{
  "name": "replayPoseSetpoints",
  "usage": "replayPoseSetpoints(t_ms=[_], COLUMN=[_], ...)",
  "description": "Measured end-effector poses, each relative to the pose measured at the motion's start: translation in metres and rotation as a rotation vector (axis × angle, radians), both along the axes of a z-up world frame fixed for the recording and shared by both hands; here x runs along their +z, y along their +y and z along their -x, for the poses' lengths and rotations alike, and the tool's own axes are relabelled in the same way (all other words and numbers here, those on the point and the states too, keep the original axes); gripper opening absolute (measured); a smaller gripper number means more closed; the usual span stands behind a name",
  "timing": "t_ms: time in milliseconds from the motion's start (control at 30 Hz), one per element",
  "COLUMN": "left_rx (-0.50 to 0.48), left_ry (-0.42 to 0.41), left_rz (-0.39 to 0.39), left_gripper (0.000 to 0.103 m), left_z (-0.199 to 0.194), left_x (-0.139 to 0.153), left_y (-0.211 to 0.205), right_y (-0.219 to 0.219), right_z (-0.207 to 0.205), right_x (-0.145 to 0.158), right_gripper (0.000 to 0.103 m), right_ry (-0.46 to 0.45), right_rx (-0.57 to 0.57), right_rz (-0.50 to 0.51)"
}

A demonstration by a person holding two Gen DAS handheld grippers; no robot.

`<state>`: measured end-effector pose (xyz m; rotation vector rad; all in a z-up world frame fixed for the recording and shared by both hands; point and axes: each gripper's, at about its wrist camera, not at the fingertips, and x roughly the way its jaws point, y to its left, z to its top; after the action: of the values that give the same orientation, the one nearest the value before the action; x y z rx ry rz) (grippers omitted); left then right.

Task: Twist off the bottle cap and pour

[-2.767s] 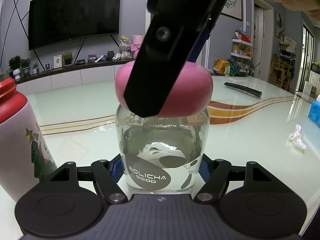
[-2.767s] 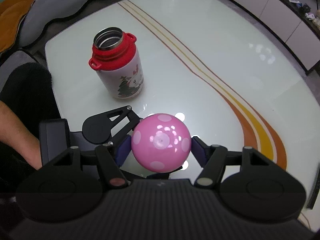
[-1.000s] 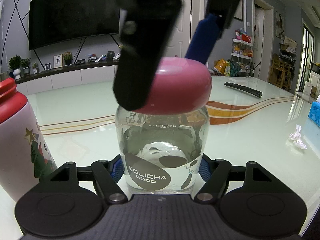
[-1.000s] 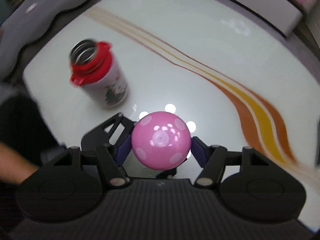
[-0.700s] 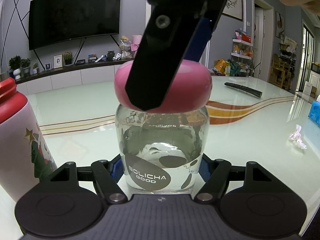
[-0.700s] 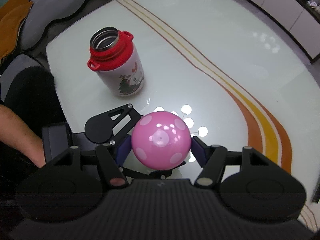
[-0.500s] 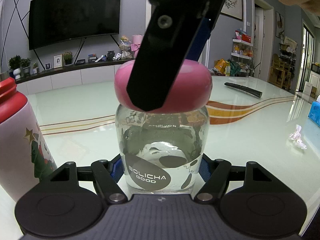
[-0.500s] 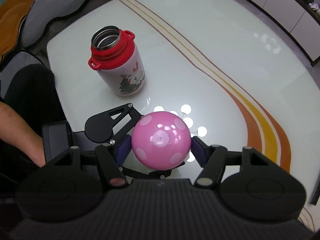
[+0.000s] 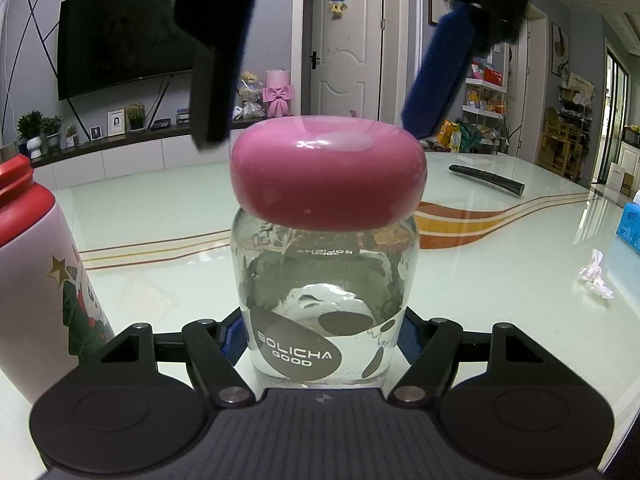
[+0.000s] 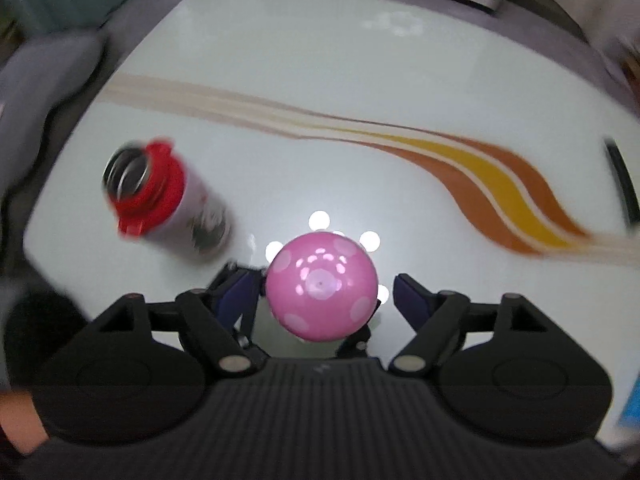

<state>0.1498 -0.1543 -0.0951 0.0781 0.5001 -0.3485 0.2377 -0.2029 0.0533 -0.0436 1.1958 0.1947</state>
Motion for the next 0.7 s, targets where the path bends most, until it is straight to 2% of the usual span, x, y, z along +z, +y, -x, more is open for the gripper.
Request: replayPoseSetpoints(t_ms=[67, 200, 267, 367, 467, 700], left_rx=[0.0, 0.0, 0.0, 0.0, 0.0, 0.001], left_ry=[0.0, 0.0, 0.001, 0.001, 0.001, 0.0], left_rz=[0.0, 0.001, 0.001, 0.002, 0.002, 0.003], left_gripper=[0.074, 0.074, 0.074, 0.074, 0.074, 0.074], left_z=[0.0, 0.0, 0.0, 0.0, 0.0, 0.0], left_x=[0.0, 0.0, 0.0, 0.0, 0.0, 0.0], left_y=[0.001, 0.001, 0.001, 0.001, 0.002, 0.002], right_y=[0.0, 0.005, 0.01, 0.012, 0.011, 0.013], right_z=[0.004, 0.013, 0.022, 0.028, 0.032, 0.041], right_x=[-0.002, -0.003, -0.003, -0.01, -0.015, -0.016], right_gripper=[0.079, 0.079, 0.079, 0.076, 0.063, 0.063], right_ry=[-0.009, -0.045, -0.089, -0.106, -0.11, -0.158], right_rx=[-0.066, -0.124, -0.1, -0.086, -0.089, -0.069], right_rz=[0.001, -0.005, 0.018, 0.036, 0.048, 0.067])
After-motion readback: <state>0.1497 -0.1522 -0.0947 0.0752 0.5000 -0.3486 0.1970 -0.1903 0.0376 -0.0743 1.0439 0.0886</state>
